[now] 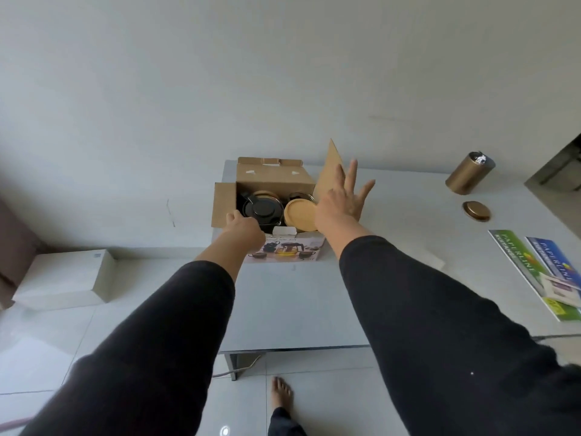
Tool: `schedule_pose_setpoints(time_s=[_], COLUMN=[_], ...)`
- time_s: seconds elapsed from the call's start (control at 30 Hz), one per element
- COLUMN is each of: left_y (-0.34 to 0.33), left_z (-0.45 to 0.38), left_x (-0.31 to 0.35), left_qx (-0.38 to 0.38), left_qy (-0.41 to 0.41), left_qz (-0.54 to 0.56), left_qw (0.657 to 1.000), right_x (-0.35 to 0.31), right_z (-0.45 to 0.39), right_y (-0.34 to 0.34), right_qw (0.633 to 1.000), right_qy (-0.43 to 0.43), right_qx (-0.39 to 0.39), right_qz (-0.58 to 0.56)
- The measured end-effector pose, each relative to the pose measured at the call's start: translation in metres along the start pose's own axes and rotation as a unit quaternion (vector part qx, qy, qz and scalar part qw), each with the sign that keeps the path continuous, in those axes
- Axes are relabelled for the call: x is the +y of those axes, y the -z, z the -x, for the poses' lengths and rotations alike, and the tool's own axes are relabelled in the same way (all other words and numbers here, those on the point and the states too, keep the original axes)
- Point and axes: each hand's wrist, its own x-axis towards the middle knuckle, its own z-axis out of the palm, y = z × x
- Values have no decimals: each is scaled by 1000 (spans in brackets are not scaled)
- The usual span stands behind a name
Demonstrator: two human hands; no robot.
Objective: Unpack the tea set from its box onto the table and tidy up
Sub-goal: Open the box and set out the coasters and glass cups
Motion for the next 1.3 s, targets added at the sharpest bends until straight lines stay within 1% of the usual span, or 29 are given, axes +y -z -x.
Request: schedule_pose_setpoints(time_s=[0.07, 0.17, 0.3, 0.43, 0.5, 0.6, 0.7, 0.77, 0.83, 0.93, 1.1, 1.2, 1.3], left_y=[-2, -5, -8, -7, -5, 1, 12, 19, 26, 35, 38, 36, 33], left_z=[5, 10, 6, -7, -14, -23, -33, -41, -50, -63, -91, -110, -125], left_x=[3, 6, 6, 3, -1, -2, -3, -5, -4, 0, 9, 19, 29], left_qx=[10, 30, 56, 84, 85, 83, 82, 88, 84, 91, 108, 86, 69], left_qy=[-7, -8, -8, 26, 39, 41, 36, 23, 16, 11, -38, -49, -56], left_qz=[-3, 2, -5, 16, 20, 9, -9, -30, -48, -54, -49, -38, -80], left_qw=[1000, 1000, 998, 996, 995, 996, 996, 995, 995, 994, 992, 994, 993], right_x=[6, 11, 10, 6, 5, 5, 2, -4, -10, -17, -19, -22, -25], right_z=[6, 13, 12, 4, -3, -17, -35, -48, -59, -70, -83, -90, -96], right_y=[-10, -27, -49, -60, -61, -59, -57, -56, -53, -52, -55, -54, -52], right_qw=[998, 991, 976, 942, 944, 971, 981, 978, 972, 964, 947, 952, 951], right_qy=[-25, -53, -86, -100, -101, -78, -7, 58, 99, 135, 133, 141, 149], right_qx=[-53, -121, -182, -258, -245, -167, -90, -75, -98, -138, -204, -206, -226], right_qz=[11, -16, -85, -190, -199, -150, -170, -183, -192, -185, -207, -178, -148])
